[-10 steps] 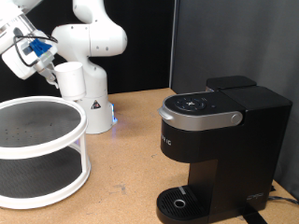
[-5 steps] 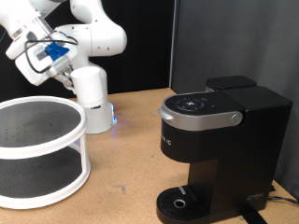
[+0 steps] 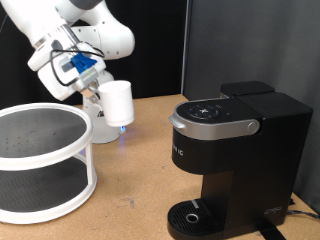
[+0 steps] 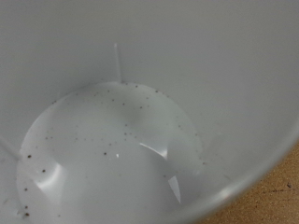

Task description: Make a cup of coffee with the keurig machine

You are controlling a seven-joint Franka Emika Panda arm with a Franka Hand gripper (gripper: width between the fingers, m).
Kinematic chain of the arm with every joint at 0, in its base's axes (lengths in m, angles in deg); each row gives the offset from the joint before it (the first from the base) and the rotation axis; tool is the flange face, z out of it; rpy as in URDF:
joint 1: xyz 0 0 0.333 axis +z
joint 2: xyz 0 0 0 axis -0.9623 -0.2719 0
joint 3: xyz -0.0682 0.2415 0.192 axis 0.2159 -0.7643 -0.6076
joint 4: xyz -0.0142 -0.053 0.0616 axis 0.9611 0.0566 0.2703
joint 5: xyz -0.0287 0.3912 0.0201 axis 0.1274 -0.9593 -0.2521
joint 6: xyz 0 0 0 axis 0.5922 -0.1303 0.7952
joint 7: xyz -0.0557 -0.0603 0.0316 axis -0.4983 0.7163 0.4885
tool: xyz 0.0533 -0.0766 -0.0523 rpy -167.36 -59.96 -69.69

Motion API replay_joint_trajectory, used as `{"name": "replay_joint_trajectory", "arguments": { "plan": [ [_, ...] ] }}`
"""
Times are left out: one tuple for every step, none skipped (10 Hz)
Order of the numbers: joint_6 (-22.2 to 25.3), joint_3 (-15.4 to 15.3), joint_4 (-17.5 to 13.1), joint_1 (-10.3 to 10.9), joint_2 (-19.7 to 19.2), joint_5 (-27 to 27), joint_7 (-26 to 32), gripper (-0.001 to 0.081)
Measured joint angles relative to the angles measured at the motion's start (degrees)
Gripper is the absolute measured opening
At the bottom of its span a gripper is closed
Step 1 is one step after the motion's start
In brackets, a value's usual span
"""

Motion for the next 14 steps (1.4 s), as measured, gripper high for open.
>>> {"name": "replay_joint_trajectory", "arguments": {
  "plan": [
    [-1.63,-0.51,-0.37,1.59,-1.66,-0.93,-0.31,0.0070],
    [-3.37,-1.09,-0.66,2.98,-3.34,-1.72,-0.55,0.0070],
    [-4.93,-1.42,-1.32,4.12,-5.41,-2.31,-0.55,0.0070],
    [-4.77,-1.24,-1.29,4.10,-5.37,-2.31,-0.55,0.0070],
    [-4.76,-1.08,-1.04,4.12,-5.37,-2.31,-0.39,0.0070],
    [-5.58,-1.17,-0.33,4.17,-5.62,-2.32,-0.44,0.0070],
    [-7.91,-1.44,0.64,4.39,-6.57,-2.43,-0.68,0.0070],
    [-10.64,-1.49,1.28,5.27,-8.43,-3.57,-0.66,0.0070],
    [-13.68,-1.32,1.50,6.87,-10.85,-5.92,0.07,0.0070],
    [-16.29,-0.94,1.47,8.83,-13.39,-8.82,1.46,0.0070],
    [-18.49,-0.36,1.32,10.94,-15.92,-12.35,3.85,0.0070],
    [-20.03,0.24,1.06,12.83,-18.35,-15.63,6.31,0.0070],
    [-21.23,0.78,0.75,14.51,-20.65,-19.23,9.13,0.0070],
    [-21.97,1.18,0.42,15.84,-22.74,-22.91,12.03,0.0070]
  ]
}}
